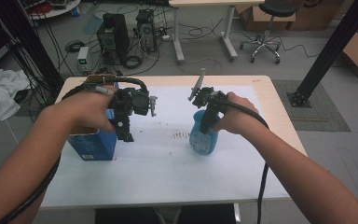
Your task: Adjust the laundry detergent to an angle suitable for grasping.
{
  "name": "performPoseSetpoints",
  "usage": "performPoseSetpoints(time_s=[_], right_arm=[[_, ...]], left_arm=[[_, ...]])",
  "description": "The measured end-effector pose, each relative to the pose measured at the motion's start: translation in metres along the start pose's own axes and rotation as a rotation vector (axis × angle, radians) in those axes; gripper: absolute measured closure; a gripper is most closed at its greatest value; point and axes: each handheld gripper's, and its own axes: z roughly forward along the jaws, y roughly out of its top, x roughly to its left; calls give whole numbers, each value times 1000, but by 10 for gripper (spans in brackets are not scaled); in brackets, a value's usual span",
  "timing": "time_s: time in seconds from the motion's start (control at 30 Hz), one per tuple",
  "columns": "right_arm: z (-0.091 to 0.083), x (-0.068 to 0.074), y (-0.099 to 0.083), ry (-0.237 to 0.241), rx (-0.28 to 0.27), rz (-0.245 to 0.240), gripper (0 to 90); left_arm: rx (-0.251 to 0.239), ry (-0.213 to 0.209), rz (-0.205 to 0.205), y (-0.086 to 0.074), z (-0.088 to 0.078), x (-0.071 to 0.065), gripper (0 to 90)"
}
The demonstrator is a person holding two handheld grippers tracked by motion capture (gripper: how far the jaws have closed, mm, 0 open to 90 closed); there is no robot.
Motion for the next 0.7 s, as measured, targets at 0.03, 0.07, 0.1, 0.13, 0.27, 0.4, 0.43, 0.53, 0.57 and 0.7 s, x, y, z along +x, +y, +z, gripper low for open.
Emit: performPoseSetpoints(time_s=[0.03,0.07,0.1,0.13,0.27,0.4,0.43,0.53,0.57,0.7], right_arm=[[1,0,0,-5,-1,-1,381],[2,-1,0,-9,-1,4,381],[4,-1,0,-9,-3,6,381],[5,-2,0,-8,-3,6,380],[11,-4,1,-6,-1,20,380],[16,-4,3,-13,2,26,380],[18,-5,3,-8,-6,26,380],[22,-6,2,-4,-5,33,380],[23,-6,1,-2,-3,34,380],[24,-7,0,0,-12,32,380]], left_arm=[[1,0,0,0,0,0,3],[1,0,1,0,0,-1,3],[0,-1,-2,0,0,-1,3],[0,0,0,-1,0,-1,3],[1,-1,-3,-1,1,0,3],[1,-4,-1,-1,2,0,3],[2,-3,0,-1,2,0,3],[0,-6,-2,-1,3,0,3],[0,-7,-2,-1,3,0,3],[0,-8,-6,-1,5,0,3]])
